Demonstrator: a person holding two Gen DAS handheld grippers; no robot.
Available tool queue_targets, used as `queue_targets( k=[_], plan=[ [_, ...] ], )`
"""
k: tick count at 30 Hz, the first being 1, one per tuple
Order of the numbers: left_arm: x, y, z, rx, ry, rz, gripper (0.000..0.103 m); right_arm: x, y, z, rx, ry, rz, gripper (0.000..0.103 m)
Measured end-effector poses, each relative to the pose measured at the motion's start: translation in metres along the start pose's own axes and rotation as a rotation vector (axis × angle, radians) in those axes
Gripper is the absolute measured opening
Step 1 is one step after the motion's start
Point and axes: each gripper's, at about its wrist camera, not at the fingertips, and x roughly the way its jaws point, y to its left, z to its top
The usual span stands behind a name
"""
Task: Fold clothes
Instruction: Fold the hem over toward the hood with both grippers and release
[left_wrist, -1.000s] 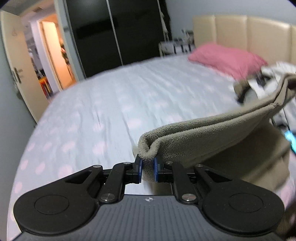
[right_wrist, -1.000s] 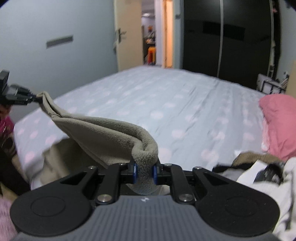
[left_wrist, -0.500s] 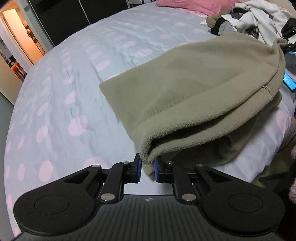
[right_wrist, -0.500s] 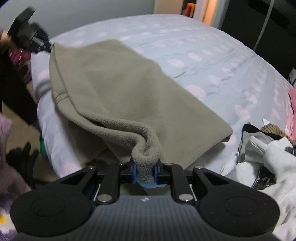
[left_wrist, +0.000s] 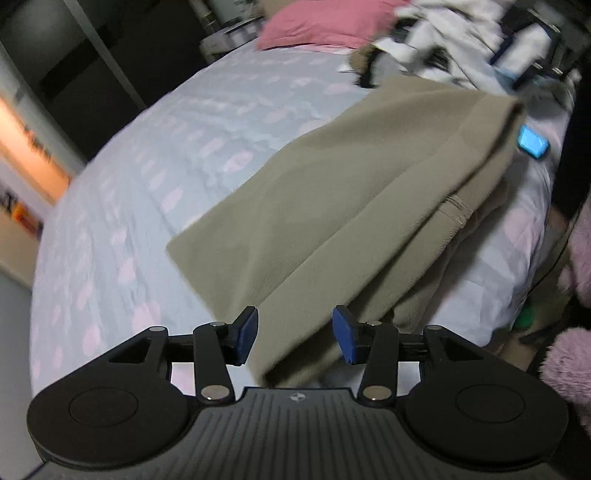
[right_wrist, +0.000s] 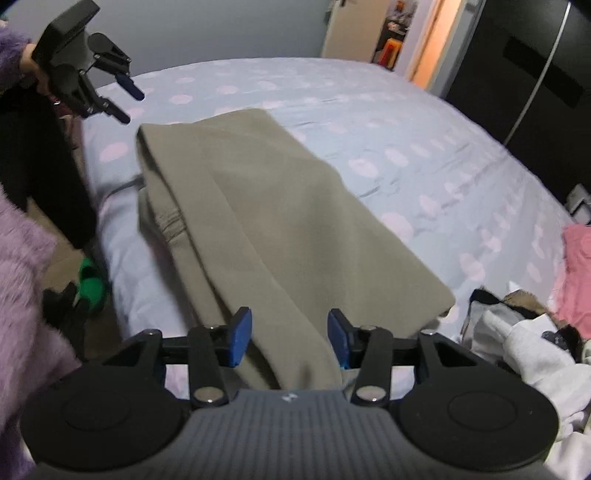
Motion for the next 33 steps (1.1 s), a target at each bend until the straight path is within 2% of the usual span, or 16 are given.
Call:
queue_targets(
  k=[2, 4, 9, 12, 16, 17, 18, 19, 21, 22, 24, 28, 31, 33],
  plan=[
    [0.015, -0.017, 0.009, 0.072, -0.002, 0.004, 0.043, 0.015, 0.015, 0.007, -0.033, -0.002, -0.026, 0.051],
    [0.03, -0.031, 0.016, 0.118, -0.001, 0.015, 0.043, 0.032, 0.033, 0.012, -0.083, -0.004, -0.049, 0.061],
    [0.062, -0.061, 0.02, 0.208, 0.01, 0.052, 0.043, 0.075, 0.073, 0.015, -0.206, 0.018, -0.107, 0.061],
    [0.072, -0.073, 0.012, 0.263, 0.022, 0.107, 0.043, 0.092, 0.087, 0.007, -0.272, 0.036, -0.15, 0.061],
    [0.083, -0.079, 0.003, 0.289, 0.032, 0.217, 0.043, 0.111, 0.102, -0.01, -0.424, 0.051, -0.297, 0.06],
    [0.083, -0.08, 0.002, 0.288, 0.021, 0.232, 0.037, 0.113, 0.104, -0.012, -0.452, 0.045, -0.324, 0.059],
    [0.083, -0.081, 0.003, 0.287, 0.007, 0.231, 0.027, 0.114, 0.106, -0.013, -0.463, 0.03, -0.328, 0.052],
    [0.082, -0.083, 0.004, 0.285, -0.006, 0.23, 0.023, 0.114, 0.107, -0.012, -0.47, 0.014, -0.33, 0.04],
    [0.081, -0.085, 0.005, 0.285, -0.018, 0.229, 0.008, 0.115, 0.111, -0.009, -0.478, -0.016, -0.332, 0.028],
    [0.08, -0.085, 0.006, 0.284, -0.024, 0.23, 0.006, 0.115, 0.113, -0.006, -0.489, -0.026, -0.336, 0.018],
    [0.068, -0.077, 0.008, 0.252, -0.06, 0.231, 0.004, 0.11, 0.111, 0.0, -0.478, -0.043, -0.343, 0.01],
    [0.03, -0.05, 0.016, 0.149, -0.144, 0.205, 0.004, 0.079, 0.086, 0.019, -0.34, -0.114, -0.329, 0.008],
    [0.005, -0.041, 0.021, 0.129, -0.159, 0.148, 0.004, 0.042, 0.059, 0.036, -0.191, -0.186, -0.248, 0.008],
    [0.002, -0.042, 0.019, 0.146, -0.129, 0.096, 0.004, 0.027, 0.055, 0.042, -0.183, -0.191, -0.196, 0.008]
  ],
)
